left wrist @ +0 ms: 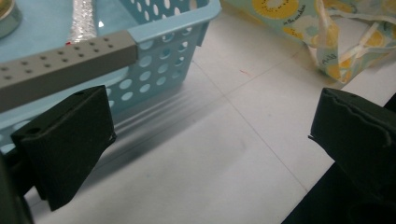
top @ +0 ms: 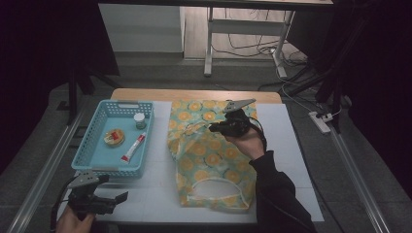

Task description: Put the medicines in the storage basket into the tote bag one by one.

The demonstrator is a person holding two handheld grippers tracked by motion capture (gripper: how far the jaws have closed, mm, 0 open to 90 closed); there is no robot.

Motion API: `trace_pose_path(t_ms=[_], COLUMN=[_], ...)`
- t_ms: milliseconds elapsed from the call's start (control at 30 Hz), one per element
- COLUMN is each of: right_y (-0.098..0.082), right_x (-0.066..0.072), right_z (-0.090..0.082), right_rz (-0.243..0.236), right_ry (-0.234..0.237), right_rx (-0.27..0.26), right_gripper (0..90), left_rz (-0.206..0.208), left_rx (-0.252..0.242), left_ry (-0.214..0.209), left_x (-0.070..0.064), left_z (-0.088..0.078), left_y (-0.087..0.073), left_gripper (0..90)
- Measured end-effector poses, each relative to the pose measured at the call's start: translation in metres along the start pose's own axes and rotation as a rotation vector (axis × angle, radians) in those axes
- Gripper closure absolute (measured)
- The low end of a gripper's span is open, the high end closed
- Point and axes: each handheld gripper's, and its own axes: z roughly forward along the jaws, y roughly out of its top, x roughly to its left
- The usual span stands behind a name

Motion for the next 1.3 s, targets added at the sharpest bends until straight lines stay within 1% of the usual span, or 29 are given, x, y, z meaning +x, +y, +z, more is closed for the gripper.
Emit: trace_pose_path(t_ms=[133, 233, 333, 400, 433, 500, 567, 667, 733, 833, 900, 1000, 1033, 1200, 1300], right_y=[0.0, 0.001, 0.001, 0.001, 0.001, 0.0, 0.0, 0.0, 0.0, 0.0, 0.0, 0.0, 0.0, 0.0, 0.0], right_x=[0.0, 0.0, 0.0, 0.0, 0.0, -0.001, -0.001, -0.001, -0.001, 0.0, 0.0, 0.0, 0.0, 0.0, 0.0], right_z=[-0.001, -0.001, -0.002, -0.003, -0.003, -0.003, -0.002, -0.002, -0.003, -0.003, -0.003, -0.003, -0.002, -0.003, -0.003], right_rz=[-0.001, -0.002, -0.004, -0.003, -0.002, -0.002, -0.001, -0.002, -0.004, -0.005, -0.005, -0.006, -0.006, -0.007, -0.006], right_ry=[0.0, -0.002, -0.004, -0.006, -0.006, -0.007, -0.008, -0.009, -0.009, -0.011, -0.011, -0.012, -0.012, -0.015, -0.015], right_rx=[-0.002, -0.004, -0.006, -0.007, -0.007, -0.007, -0.007, -0.002, -0.001, -0.001, -0.001, 0.0, 0.0, -0.002, -0.002], right_gripper=[90.0, 90.0, 89.9, 89.9, 89.9, 89.9, 89.9, 89.9, 89.9, 89.9, 89.9, 89.9, 90.0, 89.9, 89.9], left_rz=[-0.014, -0.032, -0.047, -0.076, -0.08, -0.075, -0.064, -0.045, -0.042, -0.048, -0.055, -0.069, -0.071, -0.067, -0.057], left_rx=[0.006, 0.008, -0.004, 0.0, 0.001, 0.005, 0.01, 0.001, -0.01, -0.022, -0.02, -0.006, -0.003, -0.004, 0.005], left_ry=[0.007, 0.006, 0.012, -0.002, -0.008, 0.009, 0.013, 0.03, 0.036, 0.028, 0.022, -0.011, -0.013, 0.011, 0.025], left_x=[0.002, 0.003, 0.004, 0.006, 0.006, 0.005, 0.005, 0.006, 0.007, 0.01, 0.012, 0.016, 0.018, 0.024, 0.027], left_z=[-0.001, -0.003, -0.005, -0.006, -0.007, -0.007, -0.006, -0.005, -0.005, -0.005, -0.004, 0.0, 0.001, 0.004, 0.006], left_y=[0.002, 0.004, 0.008, 0.01, 0.012, 0.015, 0.018, 0.022, 0.025, 0.03, 0.033, 0.037, 0.038, 0.047, 0.053], left_gripper=[0.0, 0.0, 0.0, 0.0, 0.0, 0.0, 0.0, 0.0, 0.0, 0.0, 0.7, 2.1, 2.2, 1.4, 1.4])
